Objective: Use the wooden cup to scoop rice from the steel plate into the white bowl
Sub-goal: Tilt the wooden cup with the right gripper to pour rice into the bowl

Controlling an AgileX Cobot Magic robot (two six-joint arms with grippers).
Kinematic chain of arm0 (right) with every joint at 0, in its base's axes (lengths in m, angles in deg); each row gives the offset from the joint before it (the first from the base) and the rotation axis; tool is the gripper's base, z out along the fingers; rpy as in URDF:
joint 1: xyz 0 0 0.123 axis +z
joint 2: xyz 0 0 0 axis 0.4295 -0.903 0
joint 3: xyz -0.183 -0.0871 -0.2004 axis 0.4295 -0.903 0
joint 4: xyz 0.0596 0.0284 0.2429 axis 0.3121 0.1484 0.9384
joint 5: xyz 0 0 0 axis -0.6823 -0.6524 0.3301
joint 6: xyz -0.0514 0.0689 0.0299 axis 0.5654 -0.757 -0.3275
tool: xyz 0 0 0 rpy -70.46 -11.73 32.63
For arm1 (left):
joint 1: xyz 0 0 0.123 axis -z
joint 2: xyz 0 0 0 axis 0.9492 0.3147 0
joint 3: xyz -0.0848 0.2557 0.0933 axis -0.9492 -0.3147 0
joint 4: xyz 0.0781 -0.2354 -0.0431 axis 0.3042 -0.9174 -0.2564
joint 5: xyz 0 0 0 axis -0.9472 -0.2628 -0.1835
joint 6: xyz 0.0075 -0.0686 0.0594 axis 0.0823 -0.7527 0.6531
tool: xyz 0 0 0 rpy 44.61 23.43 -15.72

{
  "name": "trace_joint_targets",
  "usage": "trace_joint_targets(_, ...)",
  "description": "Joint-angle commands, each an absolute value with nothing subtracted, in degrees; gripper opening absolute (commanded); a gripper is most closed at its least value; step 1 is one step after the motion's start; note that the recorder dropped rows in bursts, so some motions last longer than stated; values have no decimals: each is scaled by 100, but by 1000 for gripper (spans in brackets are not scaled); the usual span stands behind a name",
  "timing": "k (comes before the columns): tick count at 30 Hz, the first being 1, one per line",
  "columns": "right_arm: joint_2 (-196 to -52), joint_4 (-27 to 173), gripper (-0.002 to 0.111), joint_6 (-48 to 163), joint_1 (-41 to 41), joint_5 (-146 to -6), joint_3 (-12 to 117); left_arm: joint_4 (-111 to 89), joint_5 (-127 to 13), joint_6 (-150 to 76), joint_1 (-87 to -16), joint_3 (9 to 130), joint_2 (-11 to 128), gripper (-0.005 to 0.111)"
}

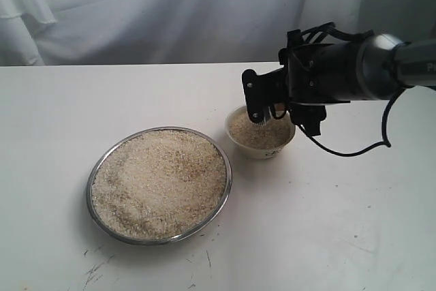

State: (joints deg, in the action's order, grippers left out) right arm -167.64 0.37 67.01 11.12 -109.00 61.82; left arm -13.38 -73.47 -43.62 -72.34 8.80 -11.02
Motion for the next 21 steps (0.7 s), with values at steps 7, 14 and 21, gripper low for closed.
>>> trace_joint_targets(7,-16722,-755,0,6432,1225,-11179,6051,-1342,-7310,-4380,-7225,855,-1131,0)
trace_joint_targets(14,-16722,-1096,0,6257,1225,-11241,5944,-1342,-7310,-4380,-7225,855,-1131,0)
trace_joint_targets(21,-16735,-1289,0,6190,1225,-11179,5944,-1342,-7310,-4380,-7225,855,-1131,0)
